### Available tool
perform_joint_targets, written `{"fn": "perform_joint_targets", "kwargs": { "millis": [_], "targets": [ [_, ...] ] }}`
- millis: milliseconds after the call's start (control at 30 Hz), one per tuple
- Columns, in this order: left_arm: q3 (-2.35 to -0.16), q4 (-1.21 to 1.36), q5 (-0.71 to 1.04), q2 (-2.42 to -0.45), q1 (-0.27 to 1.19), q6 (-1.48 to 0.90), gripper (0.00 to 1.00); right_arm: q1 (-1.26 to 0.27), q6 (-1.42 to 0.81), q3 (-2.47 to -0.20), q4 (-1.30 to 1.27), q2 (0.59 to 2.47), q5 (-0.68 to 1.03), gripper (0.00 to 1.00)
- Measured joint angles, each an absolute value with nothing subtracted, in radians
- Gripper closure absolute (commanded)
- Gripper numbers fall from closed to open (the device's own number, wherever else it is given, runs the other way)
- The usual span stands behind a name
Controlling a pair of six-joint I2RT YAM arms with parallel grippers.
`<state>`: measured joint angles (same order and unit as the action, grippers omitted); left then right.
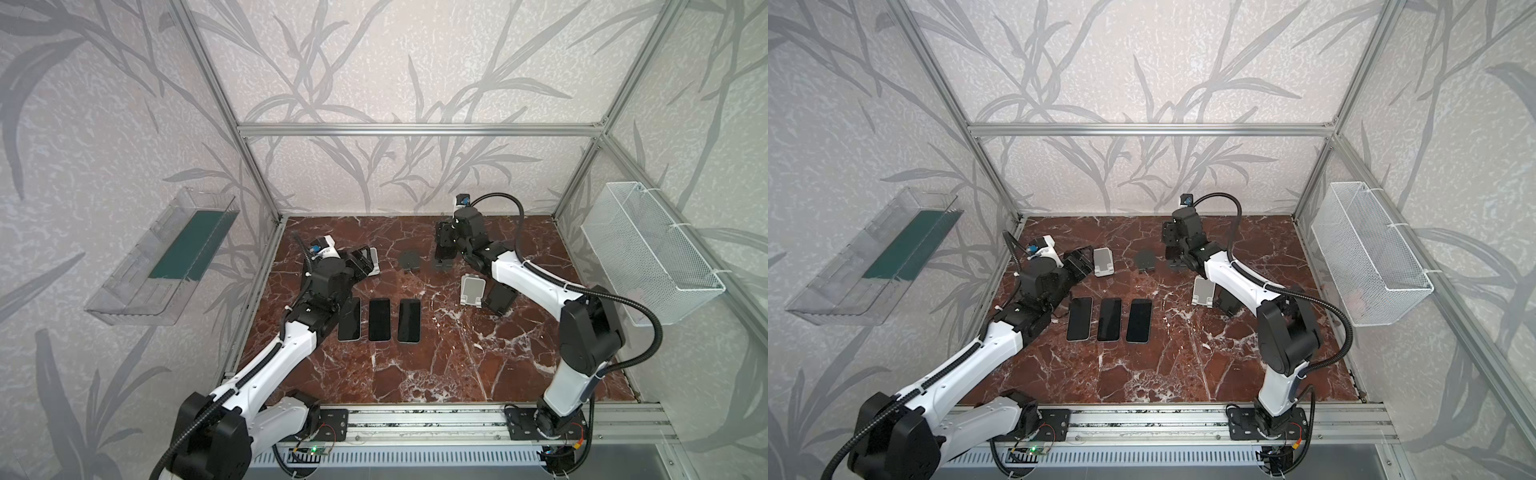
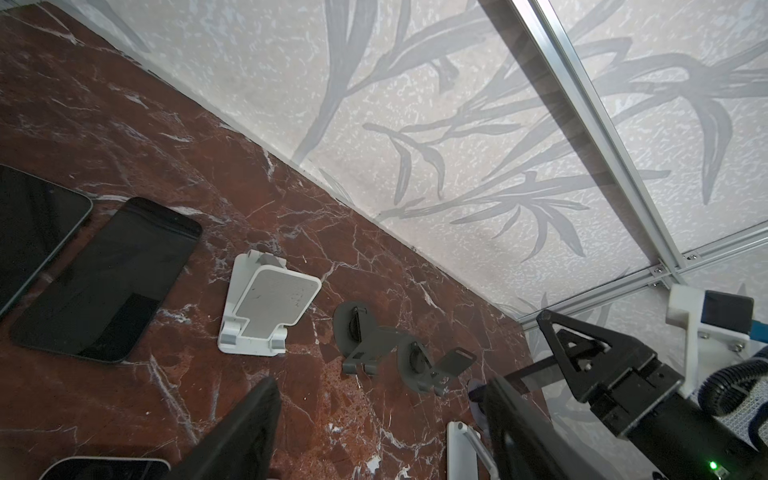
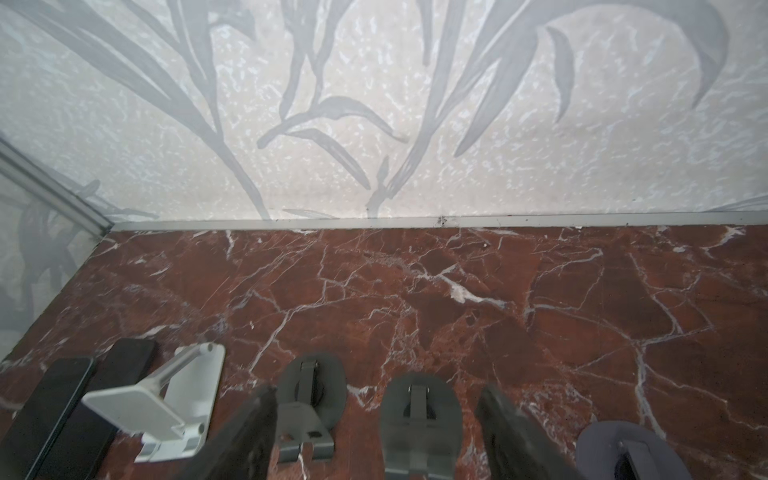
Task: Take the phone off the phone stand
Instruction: 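Grasp the black phone and lift it off its stand with the right gripper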
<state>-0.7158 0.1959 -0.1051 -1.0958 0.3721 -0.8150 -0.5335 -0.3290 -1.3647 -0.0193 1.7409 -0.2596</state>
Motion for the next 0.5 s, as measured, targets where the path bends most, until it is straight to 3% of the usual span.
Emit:
{"fn": "perform_joint_targets", "kwargs": {
  "millis": [267,500],
  "targets": [
    [-0.716,0.196,-0.092,-1.095,0.372,-0.834,0.23,-0.637,-0.355,-1.122,-0.033,1.567,-0.242,0.43],
    [-0.716,0.197,-0.072,-1.088,0.372,-0.854,0.23,-0.668,-0.422,-0.983,-0.02,1.539,-0.219,0.44]
  ]
}}
